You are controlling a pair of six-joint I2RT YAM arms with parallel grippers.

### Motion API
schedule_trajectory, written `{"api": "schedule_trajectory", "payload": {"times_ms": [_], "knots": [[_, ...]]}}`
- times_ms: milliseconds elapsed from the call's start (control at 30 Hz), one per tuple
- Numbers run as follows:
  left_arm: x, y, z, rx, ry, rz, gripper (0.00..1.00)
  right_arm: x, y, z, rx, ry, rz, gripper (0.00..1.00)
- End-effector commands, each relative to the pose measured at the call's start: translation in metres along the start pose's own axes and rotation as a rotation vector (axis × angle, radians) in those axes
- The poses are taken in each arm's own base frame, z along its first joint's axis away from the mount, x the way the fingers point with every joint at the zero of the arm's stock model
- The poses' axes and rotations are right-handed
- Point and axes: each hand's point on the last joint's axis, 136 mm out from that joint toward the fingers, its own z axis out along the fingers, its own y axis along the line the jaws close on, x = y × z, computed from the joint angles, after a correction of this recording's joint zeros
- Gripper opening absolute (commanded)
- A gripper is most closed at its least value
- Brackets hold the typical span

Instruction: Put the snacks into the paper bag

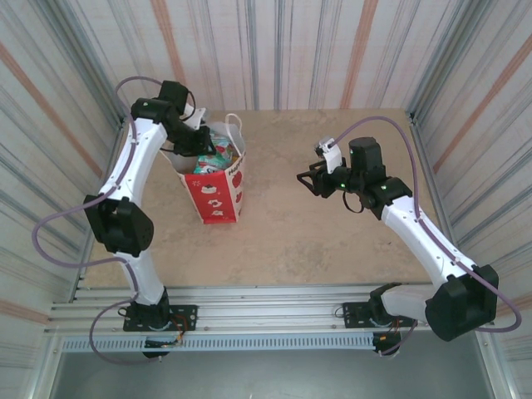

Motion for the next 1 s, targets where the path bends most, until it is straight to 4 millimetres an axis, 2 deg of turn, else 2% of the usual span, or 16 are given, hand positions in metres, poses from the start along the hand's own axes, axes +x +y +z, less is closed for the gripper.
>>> {"api": "schedule_trajectory", "payload": {"times_ms": [0, 33, 100, 167, 233, 367, 433, 500, 600, 733, 867, 967], "knots": [[0.008, 0.003, -0.02, -0.031, -0.017, 0.026, 0.2, 0.0, 0.006, 0.001, -0.03, 0.012, 0.026, 0.56], [0.009, 0.005, -0.021, -0.041, -0.017, 0.022, 0.25, 0.001, 0.007, 0.001, -0.031, 0.014, 0.026, 0.56], [0.01, 0.013, -0.021, -0.081, -0.007, 0.02, 0.42, 0.0, 0.006, 0.002, -0.033, 0.011, 0.027, 0.56], [0.007, 0.018, -0.027, -0.118, -0.023, 0.026, 0.48, -0.001, 0.006, 0.003, -0.033, 0.013, 0.026, 0.56], [0.001, 0.017, -0.042, -0.15, -0.071, 0.044, 0.52, -0.001, 0.006, 0.002, -0.029, 0.017, 0.026, 0.56], [-0.01, 0.0, -0.078, -0.196, -0.182, 0.12, 0.51, -0.003, 0.006, -0.001, -0.018, 0.015, 0.016, 0.56], [-0.011, -0.012, -0.086, -0.19, -0.209, 0.162, 0.49, -0.004, 0.007, -0.001, -0.019, 0.013, 0.014, 0.56], [-0.009, -0.025, -0.085, -0.148, -0.211, 0.196, 0.45, -0.005, 0.007, 0.0, -0.022, 0.011, 0.017, 0.56], [-0.005, -0.027, -0.069, -0.119, -0.171, 0.193, 0.38, -0.004, 0.005, 0.003, -0.019, 0.017, 0.036, 0.56], [0.001, -0.025, -0.049, -0.128, -0.12, 0.183, 0.38, 0.004, -0.02, 0.008, 0.106, 0.087, 0.114, 0.57], [0.001, -0.037, -0.049, -0.144, -0.157, 0.236, 0.43, 0.023, -0.059, 0.013, 0.217, 0.181, 0.261, 0.57], [0.002, -0.049, -0.056, -0.156, -0.212, 0.276, 0.45, 0.035, -0.097, 0.015, 0.288, 0.218, 0.463, 0.55]]}}
